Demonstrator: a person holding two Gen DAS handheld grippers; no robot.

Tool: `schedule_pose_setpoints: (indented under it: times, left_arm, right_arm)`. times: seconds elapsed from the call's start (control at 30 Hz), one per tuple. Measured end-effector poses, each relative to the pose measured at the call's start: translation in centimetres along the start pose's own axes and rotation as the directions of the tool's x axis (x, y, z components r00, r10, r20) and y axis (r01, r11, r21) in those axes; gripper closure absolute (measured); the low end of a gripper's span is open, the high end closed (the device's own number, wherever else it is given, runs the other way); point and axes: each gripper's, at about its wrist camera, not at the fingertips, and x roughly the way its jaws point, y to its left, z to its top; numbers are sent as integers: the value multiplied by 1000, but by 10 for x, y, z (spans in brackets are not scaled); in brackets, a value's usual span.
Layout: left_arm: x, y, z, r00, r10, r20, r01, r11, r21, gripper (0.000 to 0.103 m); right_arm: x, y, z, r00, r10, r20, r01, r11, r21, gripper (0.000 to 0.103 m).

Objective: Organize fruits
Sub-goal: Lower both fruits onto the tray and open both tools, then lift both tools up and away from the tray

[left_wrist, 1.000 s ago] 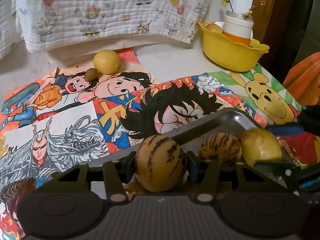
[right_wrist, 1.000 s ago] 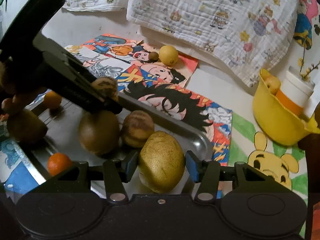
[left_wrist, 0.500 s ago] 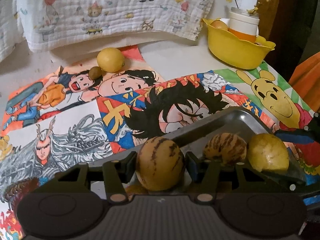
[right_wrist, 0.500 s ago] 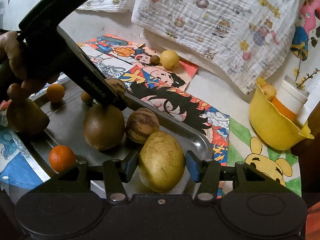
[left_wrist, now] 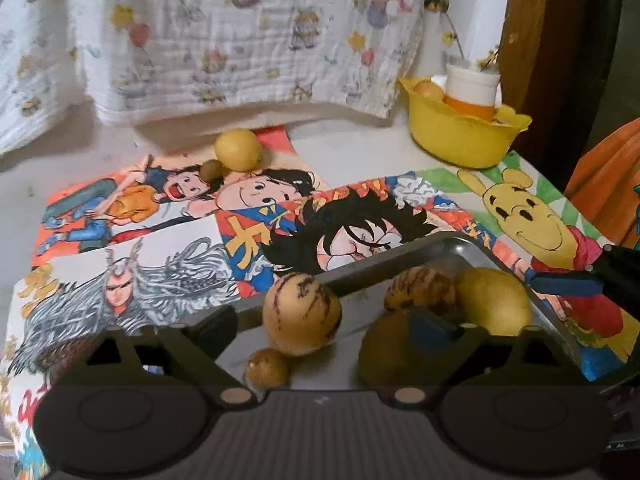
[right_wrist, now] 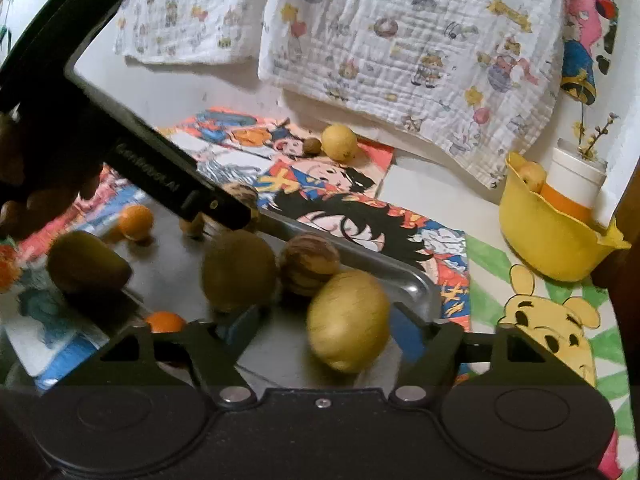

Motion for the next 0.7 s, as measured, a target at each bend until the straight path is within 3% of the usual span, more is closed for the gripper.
schedule_pose_setpoints:
  times: [0.27,0.7]
  left_arm:
    - [-40,-6,-29,994,8,105,-6,1000,-14,1]
    - [-99,-10,-88,973,7,230,-6,1000,-9,1]
  right_arm:
    - [-30,18,-12,996,9,92,-14,999,52,7]
    - [-71,56,-38,989,-17,147,14,1000,24,1]
